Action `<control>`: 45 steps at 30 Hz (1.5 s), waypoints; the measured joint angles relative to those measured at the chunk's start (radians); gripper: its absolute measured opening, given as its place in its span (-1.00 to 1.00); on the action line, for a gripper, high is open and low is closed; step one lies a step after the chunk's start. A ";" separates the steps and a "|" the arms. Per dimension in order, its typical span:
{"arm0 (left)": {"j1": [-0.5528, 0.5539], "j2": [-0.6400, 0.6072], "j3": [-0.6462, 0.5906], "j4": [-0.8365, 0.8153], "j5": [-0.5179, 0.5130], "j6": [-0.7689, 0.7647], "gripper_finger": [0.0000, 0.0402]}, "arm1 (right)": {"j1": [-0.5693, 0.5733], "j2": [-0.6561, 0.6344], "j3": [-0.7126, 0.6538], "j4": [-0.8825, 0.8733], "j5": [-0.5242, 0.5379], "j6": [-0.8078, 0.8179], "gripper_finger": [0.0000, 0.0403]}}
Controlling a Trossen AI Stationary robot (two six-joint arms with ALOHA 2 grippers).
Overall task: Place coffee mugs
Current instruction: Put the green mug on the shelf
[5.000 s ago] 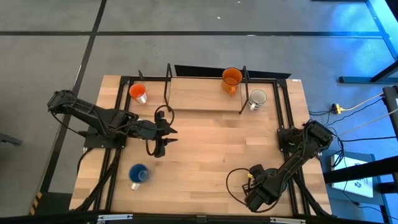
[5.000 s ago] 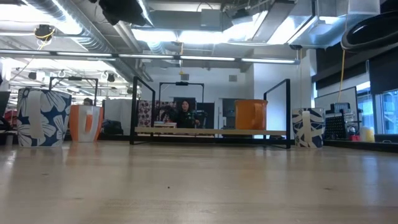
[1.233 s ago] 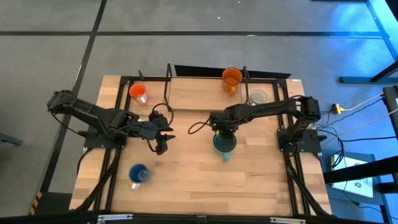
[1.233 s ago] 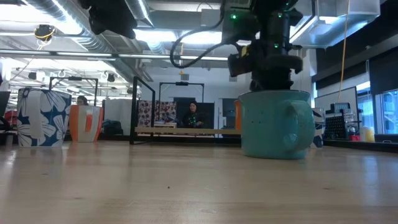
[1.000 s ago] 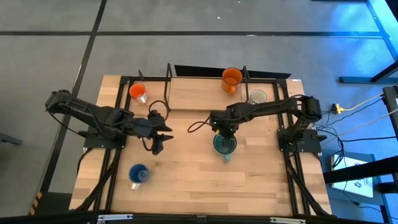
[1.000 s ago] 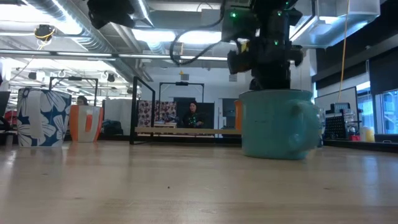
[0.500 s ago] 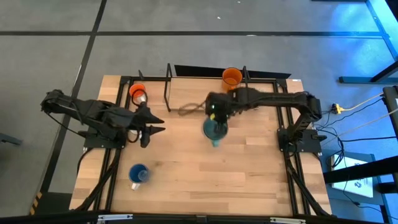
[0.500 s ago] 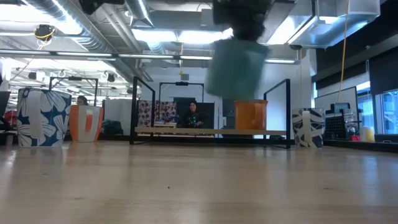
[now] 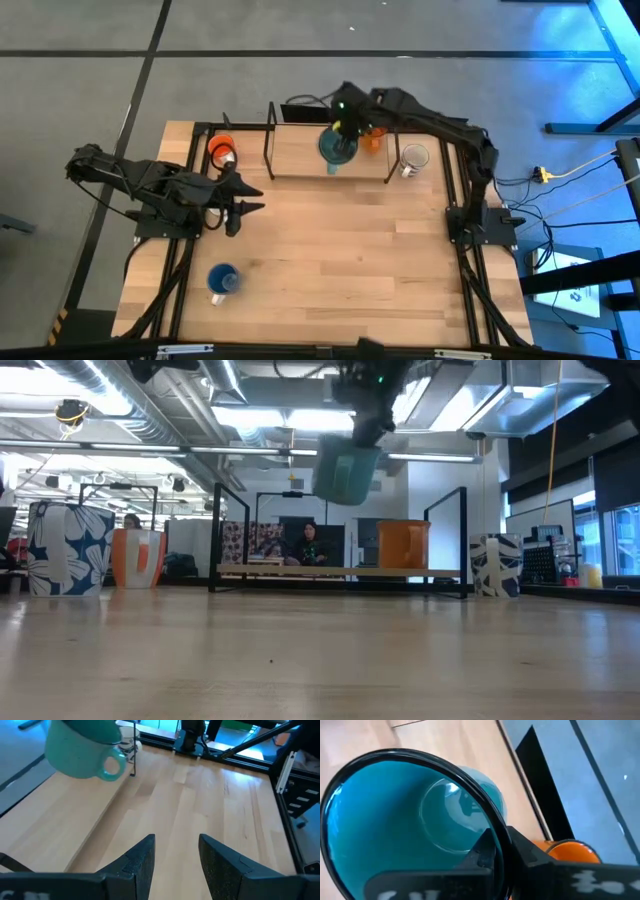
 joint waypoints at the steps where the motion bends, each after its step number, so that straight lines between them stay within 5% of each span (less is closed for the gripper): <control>1: 0.000 0.000 0.000 0.000 -0.005 0.000 -0.27 | -0.021 0.018 0.014 -0.004 -0.012 -0.017 -0.97; 11: 0.000 0.000 0.000 0.000 -0.019 -0.015 -0.27 | -0.191 0.164 0.034 -0.006 -0.146 -0.088 -0.98; 21: 0.011 0.000 0.000 0.000 -0.149 0.026 -0.27 | -0.243 0.215 0.033 0.047 -0.209 -0.170 -0.98; 45: 0.113 0.008 -0.001 0.000 -0.137 0.060 -0.27 | -0.348 0.281 0.032 0.130 -0.305 -0.226 -0.97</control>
